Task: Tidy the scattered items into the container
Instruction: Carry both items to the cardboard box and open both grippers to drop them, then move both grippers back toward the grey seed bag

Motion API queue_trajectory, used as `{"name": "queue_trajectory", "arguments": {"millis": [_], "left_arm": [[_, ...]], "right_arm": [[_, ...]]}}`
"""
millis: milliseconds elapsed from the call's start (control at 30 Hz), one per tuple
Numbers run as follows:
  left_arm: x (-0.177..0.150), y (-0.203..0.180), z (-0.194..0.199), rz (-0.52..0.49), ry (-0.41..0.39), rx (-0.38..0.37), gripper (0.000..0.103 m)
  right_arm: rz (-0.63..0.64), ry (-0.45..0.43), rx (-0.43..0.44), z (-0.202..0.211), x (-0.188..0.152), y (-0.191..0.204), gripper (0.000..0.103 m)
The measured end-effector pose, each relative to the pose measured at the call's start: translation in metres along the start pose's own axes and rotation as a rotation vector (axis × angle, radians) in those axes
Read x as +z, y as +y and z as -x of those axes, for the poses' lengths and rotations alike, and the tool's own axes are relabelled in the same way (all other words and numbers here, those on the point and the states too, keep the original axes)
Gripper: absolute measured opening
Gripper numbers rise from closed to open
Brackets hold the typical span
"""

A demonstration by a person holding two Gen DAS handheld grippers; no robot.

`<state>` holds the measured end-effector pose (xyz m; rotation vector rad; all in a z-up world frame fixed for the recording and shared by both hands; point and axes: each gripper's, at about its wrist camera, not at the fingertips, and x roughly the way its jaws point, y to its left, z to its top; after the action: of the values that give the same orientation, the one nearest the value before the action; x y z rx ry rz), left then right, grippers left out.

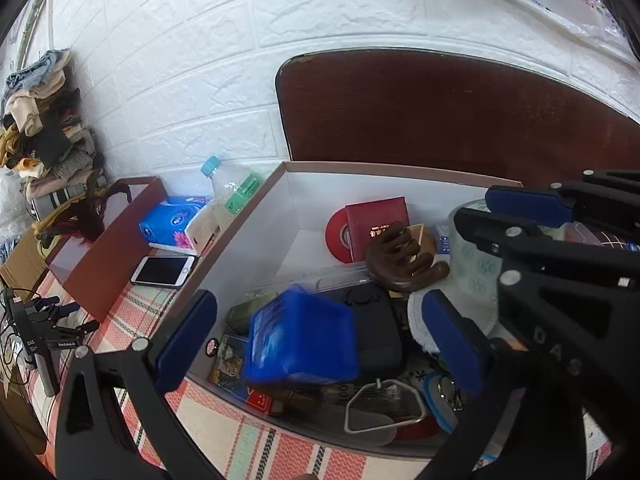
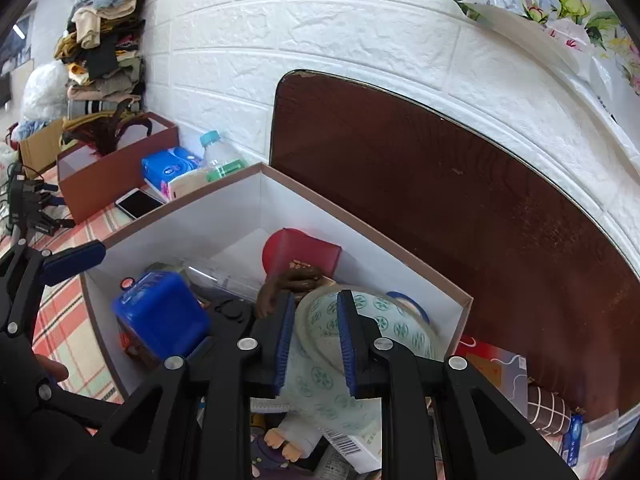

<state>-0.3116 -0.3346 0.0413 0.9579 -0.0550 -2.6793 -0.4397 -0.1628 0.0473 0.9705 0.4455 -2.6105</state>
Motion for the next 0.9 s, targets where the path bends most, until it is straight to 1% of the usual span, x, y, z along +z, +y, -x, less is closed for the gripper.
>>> {"name": "queue_trajectory", "arguments": {"millis": [67,167,300,400,467,500,533,567,600,633,667,700,767,833,900], "left_arm": [[-0.001,0.0,0.003,-0.004,0.0,0.01,0.102],[-0.003,-0.001,0.016,-0.007,-0.021,0.009,0.102],[-0.008,-0.016,0.045,-0.028,-0.055,-0.037,0.102],[-0.014,-0.039,0.077,-0.082,-0.095,-0.083,0.102],[-0.024,-0.056,0.102,-0.113,-0.122,-0.137,0.102],[-0.03,-0.066,0.115,-0.124,-0.132,-0.176,0.102],[-0.037,-0.076,0.124,-0.133,-0.134,-0.209,0.102],[-0.044,-0.087,0.134,-0.142,-0.133,-0.247,0.102],[-0.054,-0.101,0.145,-0.159,-0.128,-0.293,0.102],[-0.06,-0.112,0.152,-0.178,-0.127,-0.329,0.102],[-0.072,-0.127,0.162,-0.199,-0.121,-0.366,0.102],[-0.082,-0.14,0.168,-0.215,-0.115,-0.389,0.102],[-0.103,-0.166,0.178,-0.236,-0.1,-0.427,0.102],[-0.125,-0.188,0.184,-0.266,-0.08,-0.447,0.102],[-0.149,-0.209,0.187,-0.283,-0.029,-0.476,0.102]], "right_arm": [[0.017,-0.019,-0.011,0.009,-0.001,0.001,0.021],[0.024,-0.056,-0.008,0.034,-0.006,-0.004,0.021],[0.034,-0.087,-0.033,0.075,-0.021,-0.013,0.021],[0.049,-0.089,-0.06,0.114,-0.049,-0.032,0.021],[0.054,-0.079,-0.071,0.139,-0.075,-0.048,0.022],[0.047,-0.074,-0.078,0.154,-0.093,-0.06,0.023],[0.034,-0.069,-0.082,0.166,-0.108,-0.071,0.028],[0.016,-0.06,-0.09,0.179,-0.127,-0.083,0.036],[-0.005,-0.051,-0.101,0.194,-0.148,-0.097,0.041],[-0.018,-0.044,-0.119,0.207,-0.169,-0.109,0.05],[-0.022,-0.034,-0.152,0.221,-0.191,-0.118,0.054],[-0.033,-0.023,-0.195,0.233,-0.213,-0.126,0.055],[-0.091,0.007,-0.236,0.253,-0.254,-0.143,0.056],[-0.166,0.057,-0.224,0.269,-0.298,-0.158,0.056],[-0.178,0.101,-0.215,0.28,-0.335,-0.163,0.056]]}}
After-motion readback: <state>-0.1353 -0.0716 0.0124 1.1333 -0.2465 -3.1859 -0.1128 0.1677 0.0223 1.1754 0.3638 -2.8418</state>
